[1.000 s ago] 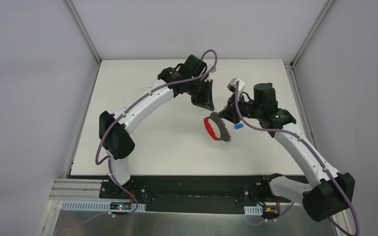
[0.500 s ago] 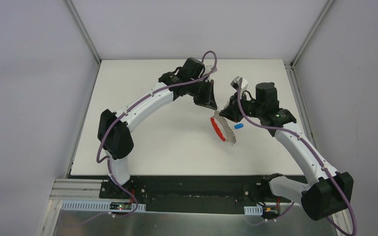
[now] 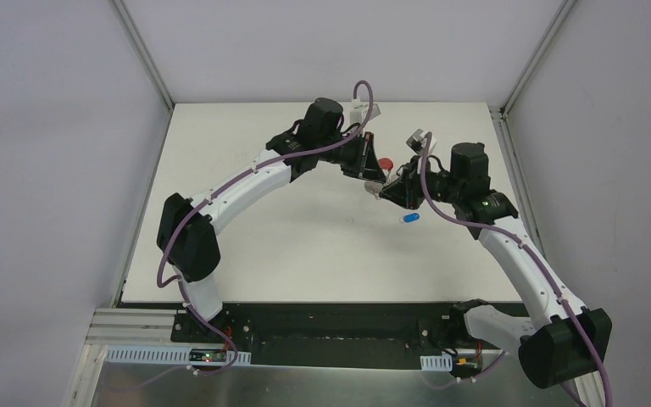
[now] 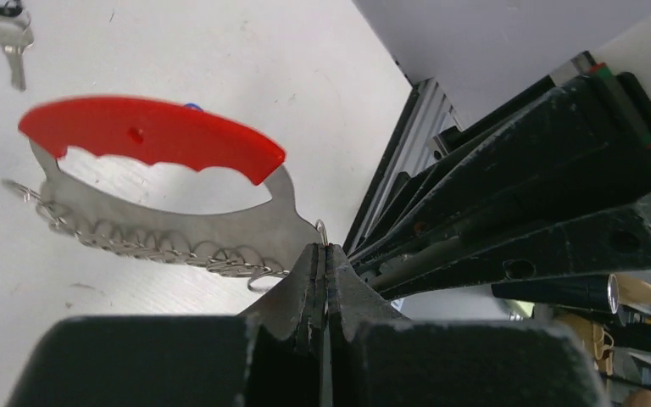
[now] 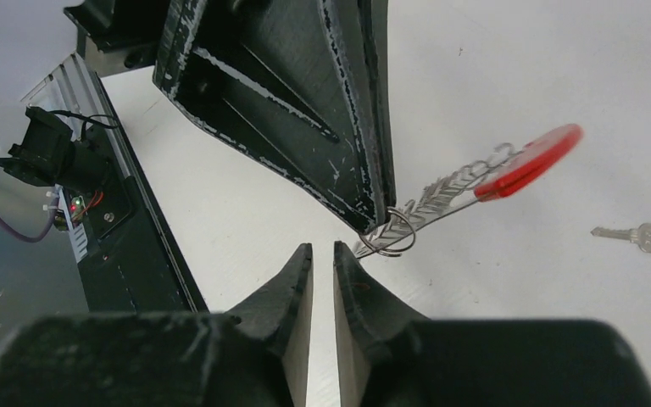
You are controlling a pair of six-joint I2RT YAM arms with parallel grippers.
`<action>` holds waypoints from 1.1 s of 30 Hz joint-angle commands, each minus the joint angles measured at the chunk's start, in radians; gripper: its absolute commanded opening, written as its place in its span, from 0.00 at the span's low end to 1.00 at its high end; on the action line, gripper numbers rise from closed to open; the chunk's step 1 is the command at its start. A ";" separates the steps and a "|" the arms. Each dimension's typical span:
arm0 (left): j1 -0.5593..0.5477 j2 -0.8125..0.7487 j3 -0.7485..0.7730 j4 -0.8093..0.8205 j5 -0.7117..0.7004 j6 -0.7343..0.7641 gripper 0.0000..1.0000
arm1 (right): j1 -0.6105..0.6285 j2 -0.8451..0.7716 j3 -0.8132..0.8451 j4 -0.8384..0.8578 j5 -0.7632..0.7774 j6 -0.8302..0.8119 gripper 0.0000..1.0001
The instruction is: Put the keys on the keyring
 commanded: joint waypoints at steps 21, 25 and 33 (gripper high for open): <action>0.002 -0.073 -0.046 0.361 0.291 0.138 0.00 | -0.132 -0.186 0.220 -0.241 -0.190 -0.152 0.38; 0.002 -0.077 -0.047 0.374 0.312 0.147 0.00 | -0.141 -0.193 0.228 -0.254 -0.149 -0.178 0.39; 0.003 -0.100 -0.102 0.484 0.390 0.104 0.00 | -0.142 -0.193 0.196 -0.243 -0.046 -0.227 0.35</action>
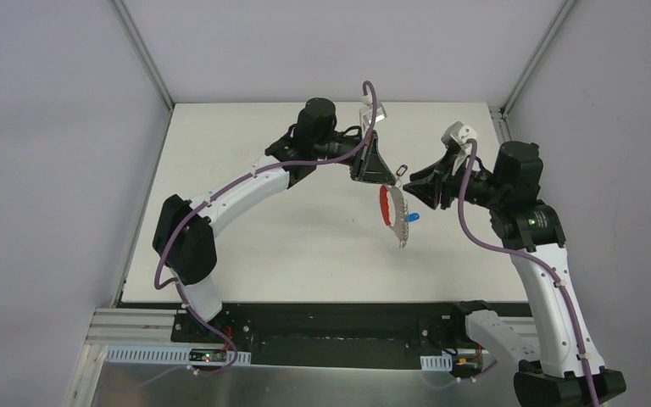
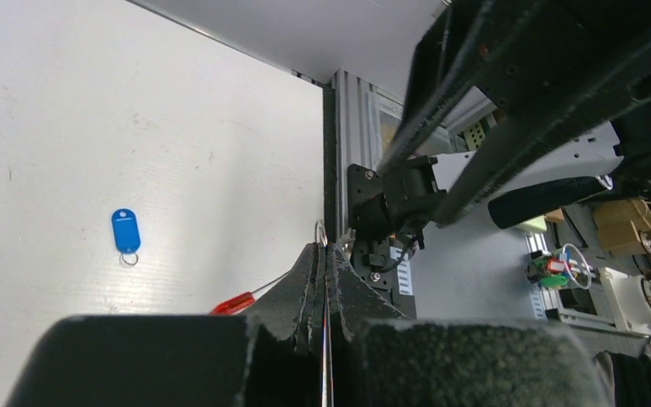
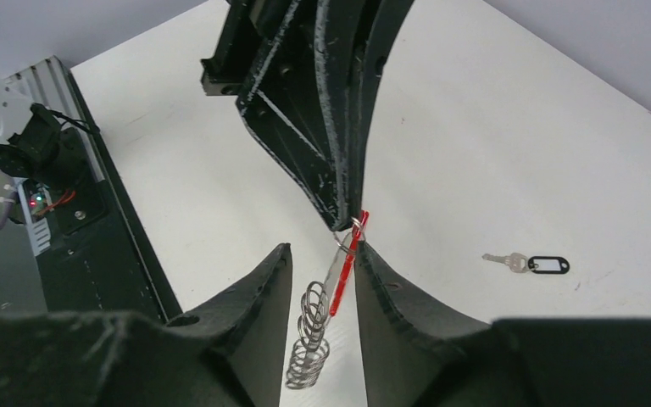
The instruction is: Put the keys on the keyring
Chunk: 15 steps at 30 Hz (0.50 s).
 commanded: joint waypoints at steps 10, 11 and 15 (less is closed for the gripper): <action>0.002 -0.093 -0.065 0.209 0.133 -0.045 0.00 | -0.019 0.003 -0.011 0.008 0.037 -0.066 0.30; 0.002 -0.094 -0.069 0.218 0.135 -0.051 0.00 | -0.019 0.003 -0.014 0.006 0.016 -0.072 0.30; 0.002 -0.097 -0.082 0.255 0.155 -0.080 0.00 | -0.019 0.019 -0.035 0.004 -0.051 -0.092 0.29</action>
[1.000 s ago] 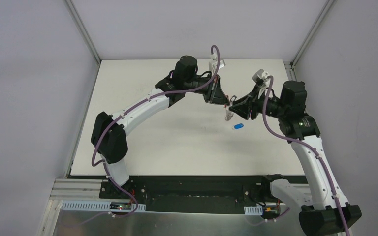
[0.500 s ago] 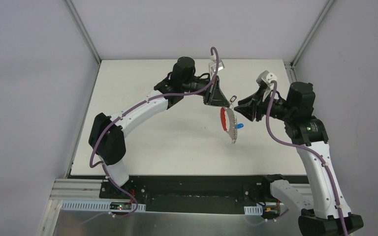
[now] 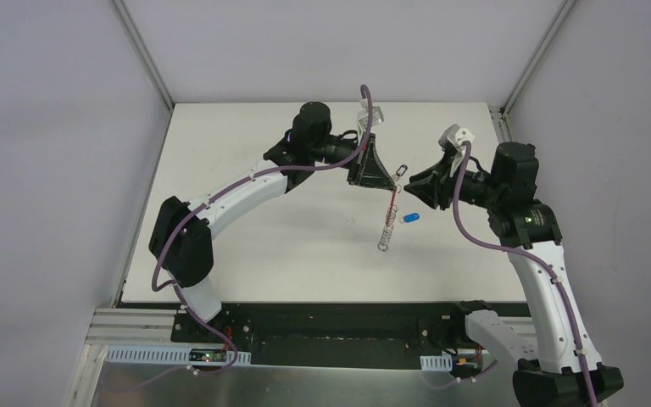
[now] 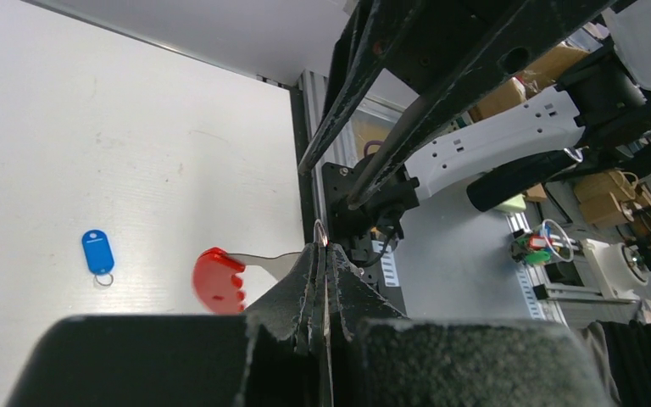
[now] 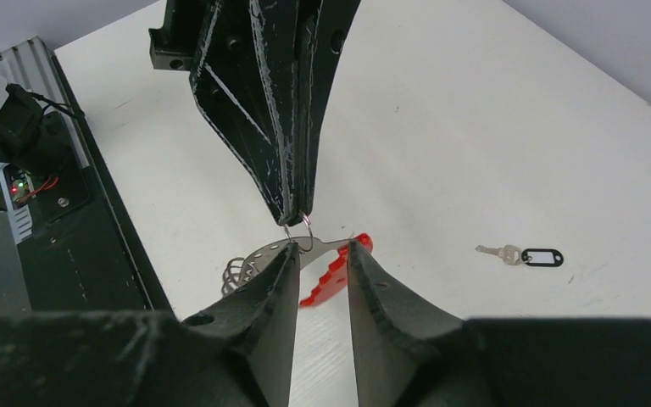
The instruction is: Put the keys on the keyring
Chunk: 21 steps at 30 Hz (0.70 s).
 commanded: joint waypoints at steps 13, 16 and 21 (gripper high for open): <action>0.002 -0.075 -0.042 0.176 0.087 -0.091 0.00 | -0.006 0.056 -0.052 0.015 -0.196 -0.074 0.30; 0.002 -0.072 -0.040 0.176 0.086 -0.090 0.00 | -0.006 0.062 -0.055 0.018 -0.215 -0.075 0.30; 0.002 -0.066 -0.036 0.176 0.086 -0.093 0.00 | -0.007 0.068 -0.058 0.022 -0.233 -0.076 0.24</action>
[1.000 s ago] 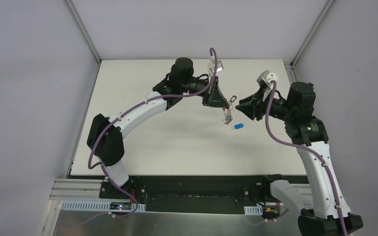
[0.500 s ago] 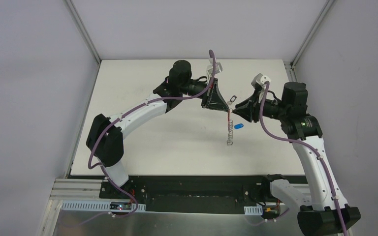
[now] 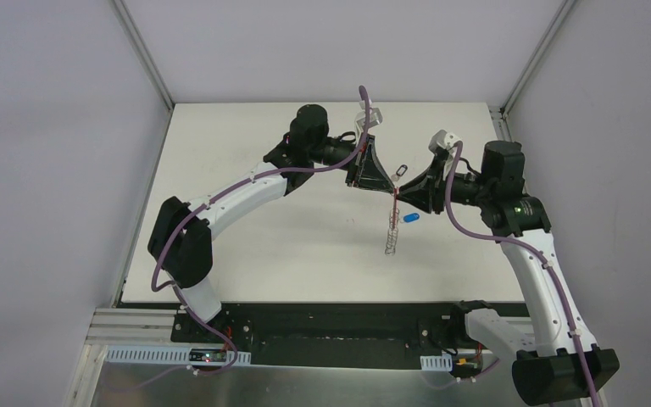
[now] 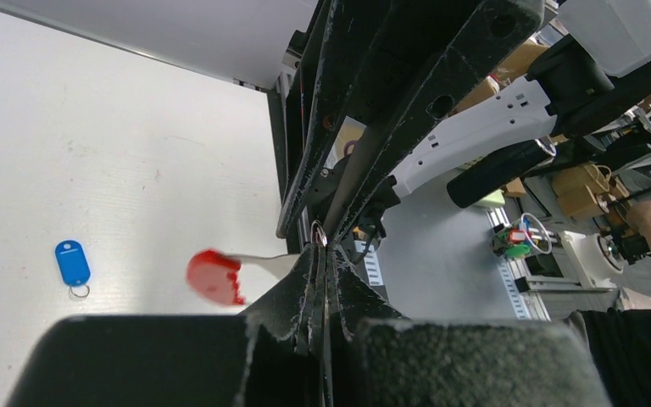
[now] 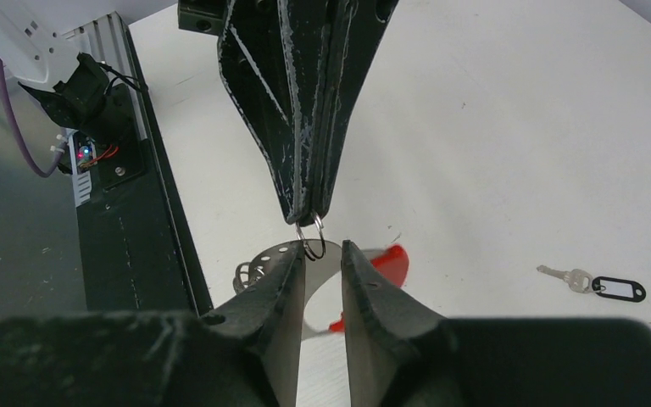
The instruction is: Put the keys on the keyring
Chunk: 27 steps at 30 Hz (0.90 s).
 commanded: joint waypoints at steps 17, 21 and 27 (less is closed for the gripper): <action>0.002 -0.038 0.008 0.066 0.034 -0.014 0.00 | -0.006 -0.004 -0.011 0.035 -0.106 -0.017 0.00; 0.002 -0.032 0.010 0.062 0.035 -0.011 0.00 | -0.006 -0.004 -0.001 0.025 -0.105 -0.020 0.00; 0.003 -0.024 0.055 -0.068 0.019 0.085 0.00 | 0.000 -0.004 0.032 -0.043 -0.018 -0.055 0.00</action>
